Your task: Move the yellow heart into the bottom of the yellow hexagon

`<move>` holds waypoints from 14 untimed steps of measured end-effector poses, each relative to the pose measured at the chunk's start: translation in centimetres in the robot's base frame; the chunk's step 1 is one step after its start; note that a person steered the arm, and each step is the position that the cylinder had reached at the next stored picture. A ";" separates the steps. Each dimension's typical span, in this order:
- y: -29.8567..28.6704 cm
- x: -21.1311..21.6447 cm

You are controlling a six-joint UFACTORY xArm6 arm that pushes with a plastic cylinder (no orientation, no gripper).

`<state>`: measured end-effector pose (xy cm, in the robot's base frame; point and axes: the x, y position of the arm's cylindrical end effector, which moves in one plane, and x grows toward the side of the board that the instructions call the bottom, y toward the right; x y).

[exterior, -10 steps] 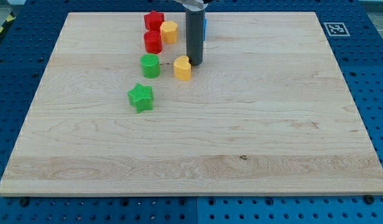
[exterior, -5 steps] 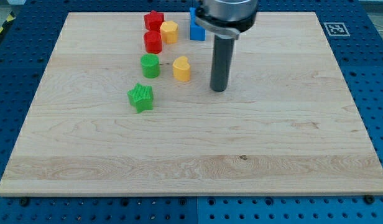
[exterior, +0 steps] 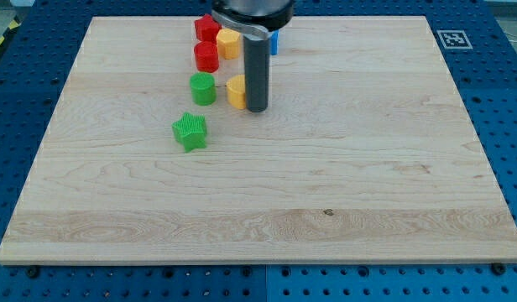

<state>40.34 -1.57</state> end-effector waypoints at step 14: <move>-4.7 -13.0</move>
<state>27.34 -6.28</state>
